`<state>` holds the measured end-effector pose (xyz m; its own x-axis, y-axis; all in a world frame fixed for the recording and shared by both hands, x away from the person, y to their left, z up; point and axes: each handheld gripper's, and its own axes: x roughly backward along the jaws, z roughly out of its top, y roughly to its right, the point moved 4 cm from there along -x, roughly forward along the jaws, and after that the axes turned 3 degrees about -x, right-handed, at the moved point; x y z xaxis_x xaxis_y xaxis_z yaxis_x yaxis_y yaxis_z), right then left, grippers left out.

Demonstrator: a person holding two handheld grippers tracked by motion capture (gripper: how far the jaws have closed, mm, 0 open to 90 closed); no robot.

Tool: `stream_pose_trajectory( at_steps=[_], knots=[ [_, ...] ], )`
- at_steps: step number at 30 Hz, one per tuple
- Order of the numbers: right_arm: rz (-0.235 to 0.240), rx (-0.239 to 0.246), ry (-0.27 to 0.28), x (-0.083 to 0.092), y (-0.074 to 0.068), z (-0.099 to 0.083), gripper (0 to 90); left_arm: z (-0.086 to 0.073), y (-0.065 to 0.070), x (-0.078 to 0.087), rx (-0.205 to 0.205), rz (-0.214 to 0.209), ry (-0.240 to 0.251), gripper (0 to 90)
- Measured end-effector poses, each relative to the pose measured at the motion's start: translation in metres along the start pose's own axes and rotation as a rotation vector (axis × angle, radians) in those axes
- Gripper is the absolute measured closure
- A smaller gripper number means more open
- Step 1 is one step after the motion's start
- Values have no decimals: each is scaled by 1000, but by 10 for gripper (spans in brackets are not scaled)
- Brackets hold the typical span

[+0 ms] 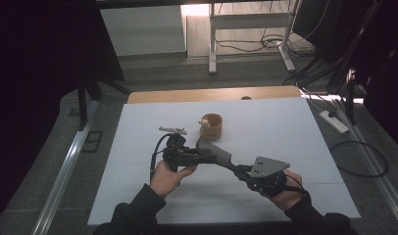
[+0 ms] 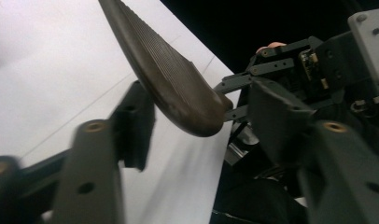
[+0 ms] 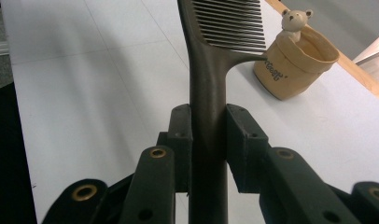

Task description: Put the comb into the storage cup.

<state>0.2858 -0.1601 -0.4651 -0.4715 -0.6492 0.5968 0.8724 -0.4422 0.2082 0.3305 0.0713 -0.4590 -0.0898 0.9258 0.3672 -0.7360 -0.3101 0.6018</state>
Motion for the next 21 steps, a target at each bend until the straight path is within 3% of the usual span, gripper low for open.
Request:
stream_pose_trajectory(
  at_steps=[10, 16, 21],
  knots=[
    [-10, 11, 4, 0, 0, 0, 729, -1, -3, 3, 85, -39, 12, 719],
    [-25, 33, -4, -1, 0, -1, 729, -2, -3, 3, 148, -92, 21, 789],
    [-50, 56, -2, -2, -1, -1, 728, -2, -3, 3, 176, -116, 32, 823]
  ],
)
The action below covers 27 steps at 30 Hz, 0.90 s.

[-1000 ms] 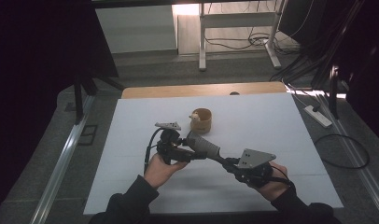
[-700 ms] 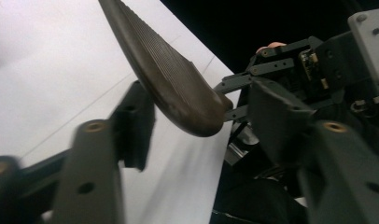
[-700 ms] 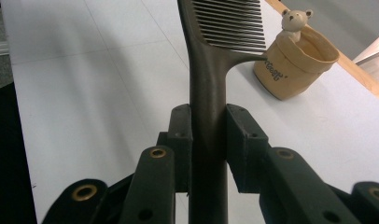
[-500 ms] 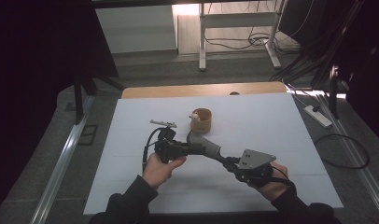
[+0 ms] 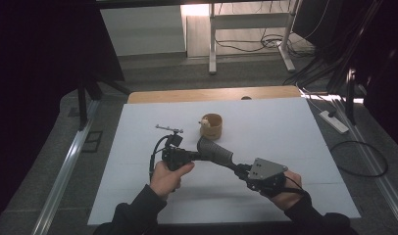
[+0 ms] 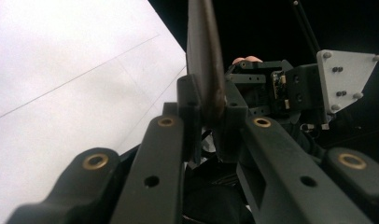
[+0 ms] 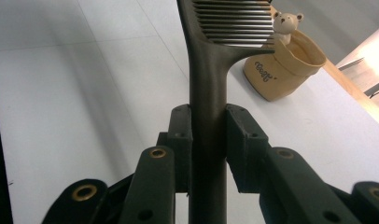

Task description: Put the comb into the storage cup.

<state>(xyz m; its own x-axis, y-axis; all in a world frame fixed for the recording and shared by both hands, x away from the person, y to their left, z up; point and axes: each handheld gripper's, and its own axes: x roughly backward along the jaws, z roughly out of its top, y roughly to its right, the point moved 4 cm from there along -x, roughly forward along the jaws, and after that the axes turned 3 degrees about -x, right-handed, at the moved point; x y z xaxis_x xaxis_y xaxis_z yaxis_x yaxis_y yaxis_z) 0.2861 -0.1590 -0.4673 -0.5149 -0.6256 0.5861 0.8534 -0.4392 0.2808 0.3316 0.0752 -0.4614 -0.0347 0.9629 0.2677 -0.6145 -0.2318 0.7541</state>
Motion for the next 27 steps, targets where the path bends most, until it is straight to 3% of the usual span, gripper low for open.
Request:
stream_pose_trajectory(
  at_steps=[8, 14, 27],
  knots=[
    [8, -6, 10, -2, 1, -1, 707, 0, 0, 0, -11, 3, -2, 828],
    [28, -42, 24, -1, 1, 0, 588, 0, 0, 0, -29, 17, -10, 828],
    [51, -131, -7, -6, 5, -3, 382, 2, 1, 4, -71, 32, -7, 827]
  ],
)
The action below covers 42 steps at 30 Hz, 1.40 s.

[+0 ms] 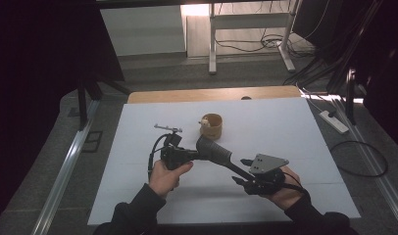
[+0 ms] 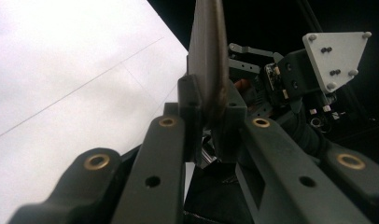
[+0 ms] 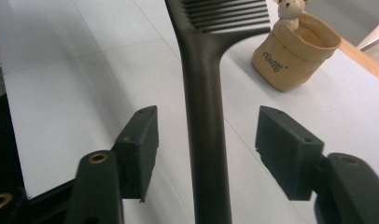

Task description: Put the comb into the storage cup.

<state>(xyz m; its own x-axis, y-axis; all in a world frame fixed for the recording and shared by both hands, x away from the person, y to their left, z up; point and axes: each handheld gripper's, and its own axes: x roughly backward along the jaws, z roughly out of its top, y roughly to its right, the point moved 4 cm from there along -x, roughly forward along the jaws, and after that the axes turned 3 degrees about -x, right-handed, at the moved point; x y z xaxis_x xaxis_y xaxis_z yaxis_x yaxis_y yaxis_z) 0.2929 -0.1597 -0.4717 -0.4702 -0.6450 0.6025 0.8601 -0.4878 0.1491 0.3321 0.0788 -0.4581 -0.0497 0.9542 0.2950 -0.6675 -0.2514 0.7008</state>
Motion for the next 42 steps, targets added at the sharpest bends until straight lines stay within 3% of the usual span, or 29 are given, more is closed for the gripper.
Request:
stream_pose_trajectory(
  at_steps=[8, 19, 42],
  knots=[
    [-4, -27, -5, -1, 3, -2, 289, 1, 0, 3, -22, 8, 2, 827],
    [24, -70, -41, -4, 6, -7, 245, 2, 2, 8, -63, 37, -2, 826],
    [60, -171, -105, -5, 18, -16, 61, 6, 2, 23, -142, 156, -15, 826]
  ],
)
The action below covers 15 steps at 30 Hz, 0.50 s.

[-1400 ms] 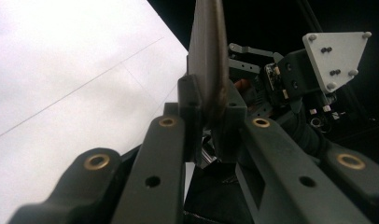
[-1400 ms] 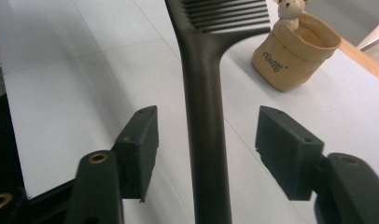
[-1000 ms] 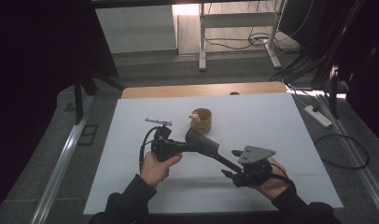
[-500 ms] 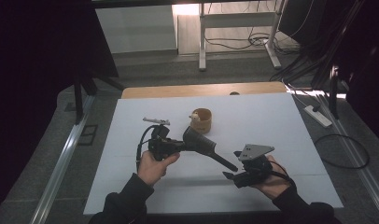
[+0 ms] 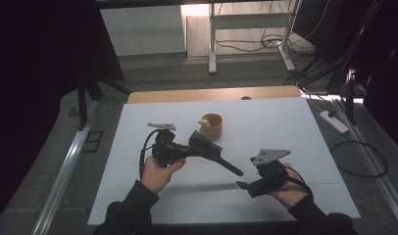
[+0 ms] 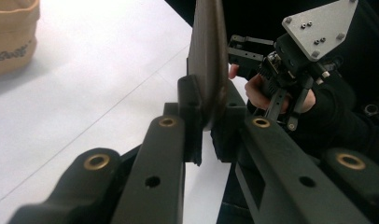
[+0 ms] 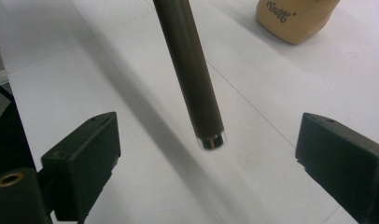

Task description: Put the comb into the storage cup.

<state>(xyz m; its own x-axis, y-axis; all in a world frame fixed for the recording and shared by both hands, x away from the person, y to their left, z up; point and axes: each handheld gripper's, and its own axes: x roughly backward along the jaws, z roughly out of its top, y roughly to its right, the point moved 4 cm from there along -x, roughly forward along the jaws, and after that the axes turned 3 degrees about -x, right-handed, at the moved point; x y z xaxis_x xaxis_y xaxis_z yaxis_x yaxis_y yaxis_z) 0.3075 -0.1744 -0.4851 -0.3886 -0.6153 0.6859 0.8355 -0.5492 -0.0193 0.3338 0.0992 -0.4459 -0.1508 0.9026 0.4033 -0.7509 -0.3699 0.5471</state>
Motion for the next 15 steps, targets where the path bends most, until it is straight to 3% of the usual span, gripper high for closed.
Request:
stream_pose_trajectory(
  at_steps=[4, 15],
  knots=[
    [-13, -5, 16, 0, 2, -1, 3, 1, -1, 3, -5, 15, 2, 826],
    [-16, -26, 11, 5, 7, -7, 0, 4, -5, 12, -22, 54, 9, 826]
  ],
)
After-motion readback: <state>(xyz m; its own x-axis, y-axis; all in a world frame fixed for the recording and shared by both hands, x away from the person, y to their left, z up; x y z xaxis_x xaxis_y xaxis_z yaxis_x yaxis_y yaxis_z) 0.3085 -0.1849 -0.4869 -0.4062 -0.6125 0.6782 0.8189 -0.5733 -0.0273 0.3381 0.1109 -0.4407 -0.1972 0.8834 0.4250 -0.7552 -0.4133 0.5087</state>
